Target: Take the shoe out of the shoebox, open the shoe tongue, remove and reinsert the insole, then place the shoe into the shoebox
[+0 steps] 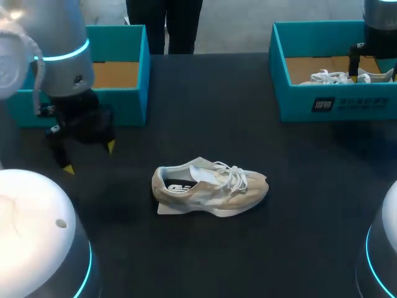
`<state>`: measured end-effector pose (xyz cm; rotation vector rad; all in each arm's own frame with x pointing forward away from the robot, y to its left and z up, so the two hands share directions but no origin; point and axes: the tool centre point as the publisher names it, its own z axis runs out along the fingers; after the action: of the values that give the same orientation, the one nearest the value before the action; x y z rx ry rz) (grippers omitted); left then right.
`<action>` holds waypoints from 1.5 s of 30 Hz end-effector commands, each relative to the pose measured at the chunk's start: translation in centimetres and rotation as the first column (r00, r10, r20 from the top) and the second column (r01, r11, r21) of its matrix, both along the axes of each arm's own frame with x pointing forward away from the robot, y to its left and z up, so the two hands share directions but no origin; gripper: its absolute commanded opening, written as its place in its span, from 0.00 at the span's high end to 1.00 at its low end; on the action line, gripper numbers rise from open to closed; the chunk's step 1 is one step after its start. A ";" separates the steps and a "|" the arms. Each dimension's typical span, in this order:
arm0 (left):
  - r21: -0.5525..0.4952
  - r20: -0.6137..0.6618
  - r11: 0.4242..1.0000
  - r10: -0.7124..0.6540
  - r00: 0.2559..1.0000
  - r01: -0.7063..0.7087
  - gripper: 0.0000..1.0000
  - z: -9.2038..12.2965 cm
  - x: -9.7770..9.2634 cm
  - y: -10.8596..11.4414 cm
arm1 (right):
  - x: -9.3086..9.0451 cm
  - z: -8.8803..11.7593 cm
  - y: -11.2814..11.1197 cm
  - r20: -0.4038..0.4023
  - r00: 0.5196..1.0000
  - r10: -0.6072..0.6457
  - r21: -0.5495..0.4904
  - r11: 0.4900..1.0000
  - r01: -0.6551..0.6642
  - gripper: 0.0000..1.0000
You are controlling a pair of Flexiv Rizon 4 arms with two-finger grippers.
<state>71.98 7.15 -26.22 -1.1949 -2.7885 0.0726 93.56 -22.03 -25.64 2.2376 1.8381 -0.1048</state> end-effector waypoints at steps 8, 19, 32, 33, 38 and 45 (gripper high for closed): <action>-0.091 0.080 0.996 0.012 0.997 -0.005 0.00 -0.1 -0.3 0.6 | -0.1 0.0 0.0 0.003 1.000 -0.001 0.001 1.000 0.001 0.00; -0.115 0.055 0.993 0.020 0.998 -0.013 0.00 0.0 0.3 0.8 | -0.1 0.0 0.0 0.003 1.000 -0.001 0.001 1.000 0.001 0.00; -0.315 -0.124 0.917 0.216 0.968 -0.245 0.00 0.2 3.0 5.4 | -0.1 0.0 0.0 0.003 1.000 -0.001 0.001 1.000 0.001 0.00; -0.335 -0.134 0.905 0.230 0.964 -0.263 0.00 0.2 3.1 5.7 | -0.1 0.0 0.0 0.003 1.000 -0.001 0.001 1.000 0.001 0.00; -0.421 -0.176 0.838 0.299 0.938 -0.347 0.00 0.3 3.3 6.7 | -0.1 0.0 0.0 0.003 1.000 -0.001 0.001 1.000 0.001 0.00; -0.484 -0.259 0.752 0.365 0.894 -0.447 0.00 -0.6 3.2 6.9 | -0.1 0.0 0.0 0.003 1.000 -0.001 0.001 1.000 0.001 0.00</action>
<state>75.48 13.84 -25.98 -0.5864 -2.9211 0.9083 93.56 -22.03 -25.64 2.2376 1.8382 -0.1049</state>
